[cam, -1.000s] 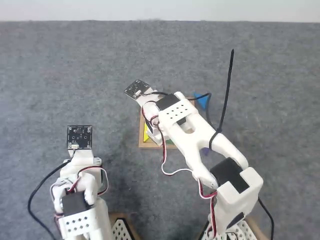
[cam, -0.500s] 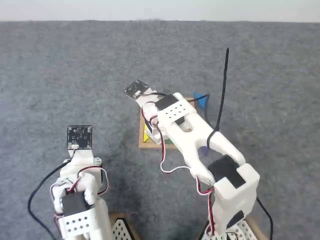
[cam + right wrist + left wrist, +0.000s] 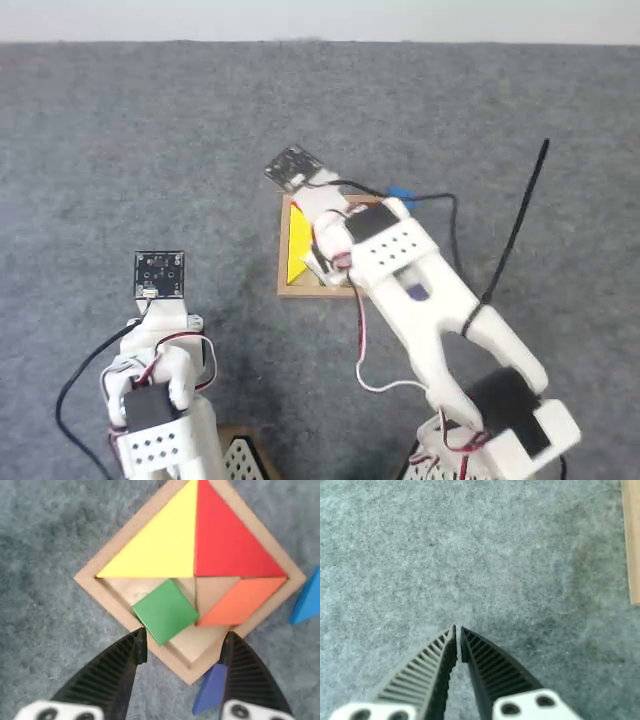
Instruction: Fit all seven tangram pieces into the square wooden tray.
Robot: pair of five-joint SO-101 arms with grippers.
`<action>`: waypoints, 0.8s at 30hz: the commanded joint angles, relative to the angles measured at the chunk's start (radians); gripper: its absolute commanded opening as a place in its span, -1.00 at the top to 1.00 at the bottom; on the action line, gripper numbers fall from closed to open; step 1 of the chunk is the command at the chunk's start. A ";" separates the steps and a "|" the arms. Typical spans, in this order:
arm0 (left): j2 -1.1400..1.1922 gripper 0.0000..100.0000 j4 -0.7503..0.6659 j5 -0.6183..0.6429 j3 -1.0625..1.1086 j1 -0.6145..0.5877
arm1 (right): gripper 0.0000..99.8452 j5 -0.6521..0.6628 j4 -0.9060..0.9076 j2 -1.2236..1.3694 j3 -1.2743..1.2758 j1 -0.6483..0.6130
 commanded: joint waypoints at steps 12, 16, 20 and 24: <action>-0.018 0.97 0.005 -0.009 -0.008 -0.003 | 0.53 -0.035 0.015 0.203 -0.064 0.070; -0.018 0.97 0.005 -0.009 -0.008 -0.003 | 0.53 -0.037 -0.001 0.248 -0.084 0.045; -0.018 0.97 0.005 -0.009 -0.008 -0.003 | 0.53 -0.037 -0.027 0.260 -0.086 0.018; -0.018 0.97 0.005 -0.009 -0.008 -0.003 | 0.53 -0.052 -0.054 0.259 -0.086 0.002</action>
